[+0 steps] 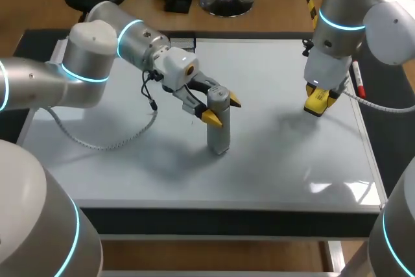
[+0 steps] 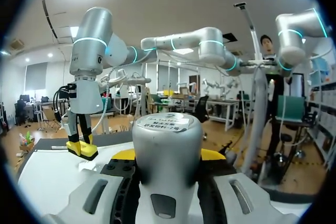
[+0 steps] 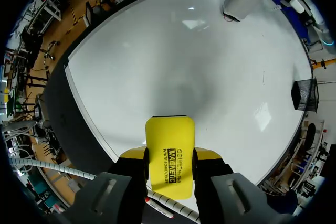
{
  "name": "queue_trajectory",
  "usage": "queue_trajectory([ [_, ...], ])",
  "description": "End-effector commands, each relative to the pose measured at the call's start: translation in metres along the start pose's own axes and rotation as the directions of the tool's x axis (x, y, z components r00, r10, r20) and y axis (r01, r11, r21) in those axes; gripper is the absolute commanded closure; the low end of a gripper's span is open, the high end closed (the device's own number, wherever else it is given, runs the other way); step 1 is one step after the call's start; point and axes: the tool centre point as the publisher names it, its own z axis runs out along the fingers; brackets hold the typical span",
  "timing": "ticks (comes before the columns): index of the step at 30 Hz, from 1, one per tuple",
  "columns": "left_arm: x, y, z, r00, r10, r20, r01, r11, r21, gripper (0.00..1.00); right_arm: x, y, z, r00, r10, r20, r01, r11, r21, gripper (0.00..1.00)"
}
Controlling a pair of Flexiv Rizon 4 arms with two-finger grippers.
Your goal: Pick up the inspection probe, press it on each red-marked spot on the whiteboard one by one, put down the probe, pick up the eraser, and wipe off all the red marks.
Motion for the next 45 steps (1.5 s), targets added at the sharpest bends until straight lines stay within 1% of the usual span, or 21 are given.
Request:
queue_trajectory([
  [1,-0.0024,0.0054,0.0019,1.000,0.000,-0.002,0.000,1.000,0.006,1.00,0.0000,-0.0009,-0.0008,1.000,-0.001,-0.003,0.001,1.000,0.001,1.00],
  [10,-0.0059,0.0086,0.0015,1.000,-0.004,-0.001,0.004,1.000,0.004,1.00,0.0000,-0.0009,-0.0008,1.000,-0.001,-0.003,0.001,1.000,0.001,1.00],
  [16,-0.0068,0.0094,0.0023,1.000,-0.008,-0.007,0.008,1.000,-0.011,1.00,0.0000,-0.0009,-0.0008,1.000,-0.001,-0.003,0.001,1.000,0.001,1.00],
  [23,-0.0058,0.0107,0.0024,1.000,-0.009,-0.018,0.008,0.999,-0.032,1.00,0.0000,-0.0009,-0.0008,1.000,-0.001,-0.003,0.001,1.000,0.001,1.00],
  [45,-0.0009,0.0109,0.0053,0.999,-0.007,-0.035,0.006,0.999,-0.036,1.00,0.0000,-0.0009,-0.0008,1.000,-0.001,-0.003,0.001,1.000,0.001,1.00],
])
